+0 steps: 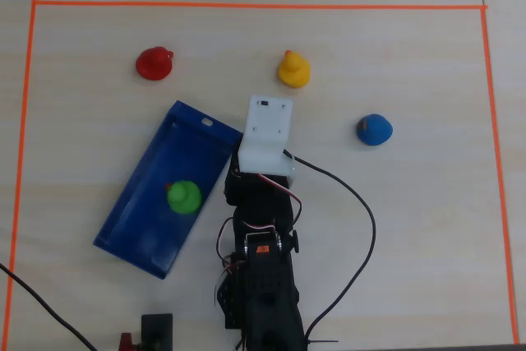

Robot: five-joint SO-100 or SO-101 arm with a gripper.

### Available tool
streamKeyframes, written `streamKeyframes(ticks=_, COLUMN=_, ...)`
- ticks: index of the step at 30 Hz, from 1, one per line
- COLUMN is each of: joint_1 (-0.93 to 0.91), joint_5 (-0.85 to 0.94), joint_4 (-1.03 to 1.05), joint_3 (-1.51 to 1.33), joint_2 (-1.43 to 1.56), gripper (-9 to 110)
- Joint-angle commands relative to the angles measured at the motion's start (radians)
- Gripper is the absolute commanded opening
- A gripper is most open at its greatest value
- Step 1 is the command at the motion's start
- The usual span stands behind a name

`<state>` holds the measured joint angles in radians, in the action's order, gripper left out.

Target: Grasp green duck and put it into box.

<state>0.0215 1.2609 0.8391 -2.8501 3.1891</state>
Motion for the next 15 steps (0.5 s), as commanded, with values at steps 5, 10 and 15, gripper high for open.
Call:
streamKeyframes(ticks=5, joint_1=-0.049, joint_5=0.000, joint_4=-0.063, joint_3=-0.204, joint_2=0.123, gripper=0)
streamKeyframes(ticks=10, joint_1=-0.040, joint_5=-0.014, joint_4=-0.021, joint_3=-0.259, joint_2=0.123, gripper=0)
streamKeyframes(ticks=15, joint_1=-0.015, joint_5=0.046, joint_4=0.207, joint_3=-0.259, joint_2=0.123, gripper=0)
